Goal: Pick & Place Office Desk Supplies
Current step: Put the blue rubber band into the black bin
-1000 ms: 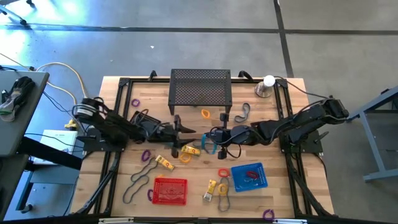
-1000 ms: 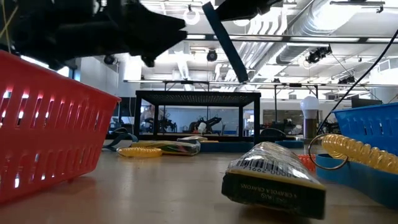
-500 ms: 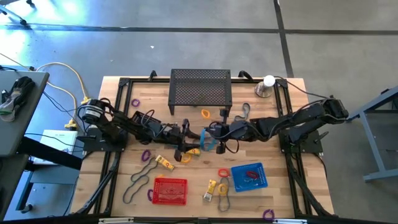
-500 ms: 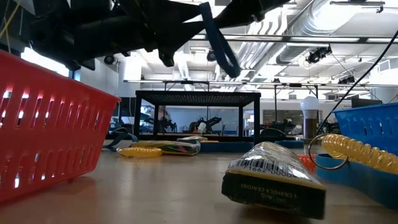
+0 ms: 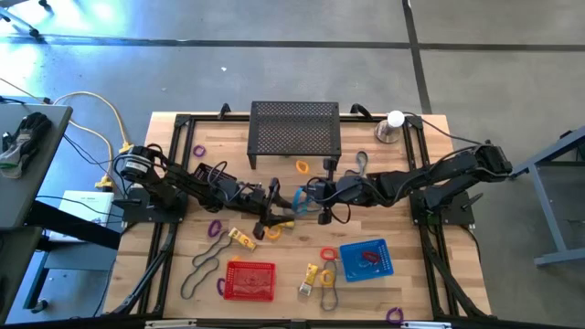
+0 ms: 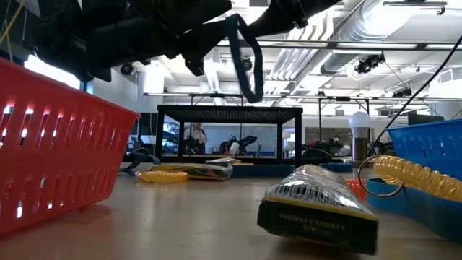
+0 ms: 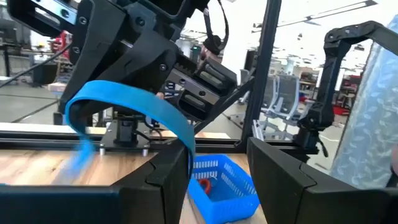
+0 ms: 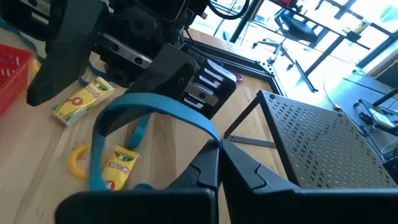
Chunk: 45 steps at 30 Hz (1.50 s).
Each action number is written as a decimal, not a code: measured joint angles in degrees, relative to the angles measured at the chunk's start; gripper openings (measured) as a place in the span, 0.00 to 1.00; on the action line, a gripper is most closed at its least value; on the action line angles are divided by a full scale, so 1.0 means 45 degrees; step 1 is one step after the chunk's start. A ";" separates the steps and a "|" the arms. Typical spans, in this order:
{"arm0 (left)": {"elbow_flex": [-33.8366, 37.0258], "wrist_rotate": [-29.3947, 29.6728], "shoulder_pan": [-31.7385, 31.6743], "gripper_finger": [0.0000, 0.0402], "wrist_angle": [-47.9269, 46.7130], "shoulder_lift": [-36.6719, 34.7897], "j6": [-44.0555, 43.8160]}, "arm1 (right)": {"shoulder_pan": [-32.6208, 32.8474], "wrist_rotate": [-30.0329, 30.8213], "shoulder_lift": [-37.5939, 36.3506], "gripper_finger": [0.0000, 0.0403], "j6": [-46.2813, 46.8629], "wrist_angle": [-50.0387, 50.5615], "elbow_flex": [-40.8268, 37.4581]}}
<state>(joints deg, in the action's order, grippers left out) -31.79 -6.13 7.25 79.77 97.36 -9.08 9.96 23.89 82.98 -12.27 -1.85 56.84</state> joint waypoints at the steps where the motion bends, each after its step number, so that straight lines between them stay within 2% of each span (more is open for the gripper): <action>1: 0.0000 0.0012 -0.0004 0.40 0.0000 0.0000 0.0002 | 0.0000 -0.0003 0.0000 0.00 0.0000 0.0005 0.0000; 9: 0.0000 0.0038 -0.0005 0.39 0.0000 -0.0004 0.0005 | 0.0000 -0.0006 0.0000 0.00 0.0000 0.0010 0.0000; 16: 0.0000 0.0522 -0.0037 0.33 0.0001 -0.0005 0.0042 | 0.0000 -0.0423 -0.0005 0.00 0.0053 0.0007 0.0000; 21: 0.0000 0.0578 -0.0112 0.24 0.0000 -0.0005 0.0102 | 0.0000 -0.0652 -0.0005 0.00 0.0063 -0.0005 0.0000; 28: 0.0000 0.0767 -0.0306 0.03 -0.0001 -0.0005 0.0141 | -0.0002 -0.0649 -0.0005 0.00 0.0087 -0.0012 0.0000; 35: -0.0005 0.0767 -0.0442 0.00 -0.0103 -0.0005 0.0136 | 0.0000 -0.1059 -0.0005 0.01 0.0405 -0.0013 0.0000; 40: -0.0005 0.0757 -0.0442 0.00 -0.0287 -0.0005 0.0136 | 0.0034 -0.1472 -0.0005 0.07 0.0446 0.0068 0.0000; 45: -0.0005 0.0728 -0.0442 0.00 -0.0342 -0.0005 0.0201 | 0.0214 -0.1452 -0.0005 0.20 0.0950 0.0307 0.0000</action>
<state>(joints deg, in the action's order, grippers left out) -31.81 -2.85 5.26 78.23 97.34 -8.18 10.92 17.36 82.96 -8.00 -0.46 56.84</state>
